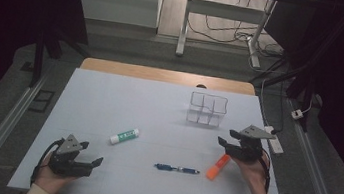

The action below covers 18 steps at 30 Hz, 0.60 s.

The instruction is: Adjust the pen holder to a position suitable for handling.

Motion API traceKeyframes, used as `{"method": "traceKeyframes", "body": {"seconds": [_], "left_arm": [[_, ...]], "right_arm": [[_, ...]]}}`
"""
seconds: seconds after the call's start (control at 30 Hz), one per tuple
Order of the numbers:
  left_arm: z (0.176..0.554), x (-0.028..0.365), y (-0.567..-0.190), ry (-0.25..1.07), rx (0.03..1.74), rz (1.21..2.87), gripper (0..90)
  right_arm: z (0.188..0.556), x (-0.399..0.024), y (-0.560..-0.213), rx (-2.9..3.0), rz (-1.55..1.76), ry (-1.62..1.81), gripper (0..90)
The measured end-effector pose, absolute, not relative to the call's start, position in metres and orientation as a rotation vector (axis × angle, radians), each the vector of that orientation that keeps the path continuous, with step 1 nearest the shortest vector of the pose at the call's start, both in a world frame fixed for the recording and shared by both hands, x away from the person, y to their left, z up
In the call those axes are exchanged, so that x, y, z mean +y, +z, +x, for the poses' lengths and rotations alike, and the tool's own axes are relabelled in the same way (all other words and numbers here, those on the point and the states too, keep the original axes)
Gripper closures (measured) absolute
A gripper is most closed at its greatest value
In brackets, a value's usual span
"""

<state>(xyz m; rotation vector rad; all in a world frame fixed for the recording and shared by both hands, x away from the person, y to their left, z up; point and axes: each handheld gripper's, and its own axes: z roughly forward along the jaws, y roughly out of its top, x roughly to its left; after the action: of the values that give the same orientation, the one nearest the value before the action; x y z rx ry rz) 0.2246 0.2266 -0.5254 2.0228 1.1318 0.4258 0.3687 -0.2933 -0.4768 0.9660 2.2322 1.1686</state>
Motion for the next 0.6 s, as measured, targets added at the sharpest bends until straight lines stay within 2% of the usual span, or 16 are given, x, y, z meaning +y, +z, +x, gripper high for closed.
{"method": "traceKeyframes", "body": {"seconds": [0.17,0.23,0.33,0.4,0.47,0.6], "left_arm": [[0.225,0.227,-0.526,0.425,1.135,2.021,21.9],[0.225,0.228,-0.526,0.425,1.136,2.021,21.8],[0.226,0.229,-0.525,0.427,1.139,2.015,21.8],[0.226,0.230,-0.525,0.428,1.140,2.013,21.8],[0.226,0.230,-0.525,0.427,1.140,2.015,21.9],[0.227,0.229,-0.526,0.423,1.138,2.019,21.8]], "right_arm": [[0.376,-0.294,-0.477,2.233,0.977,1.147,50.3],[0.378,-0.293,-0.476,2.219,0.995,1.132,58.2],[0.381,-0.292,-0.476,2.212,1.018,1.130,63.4],[0.385,-0.289,-0.477,2.210,1.018,1.110,71.4],[0.386,-0.288,-0.477,2.211,1.014,1.101,74.3],[0.393,-0.289,-0.479,2.215,1.028,1.109,86.9]]}}
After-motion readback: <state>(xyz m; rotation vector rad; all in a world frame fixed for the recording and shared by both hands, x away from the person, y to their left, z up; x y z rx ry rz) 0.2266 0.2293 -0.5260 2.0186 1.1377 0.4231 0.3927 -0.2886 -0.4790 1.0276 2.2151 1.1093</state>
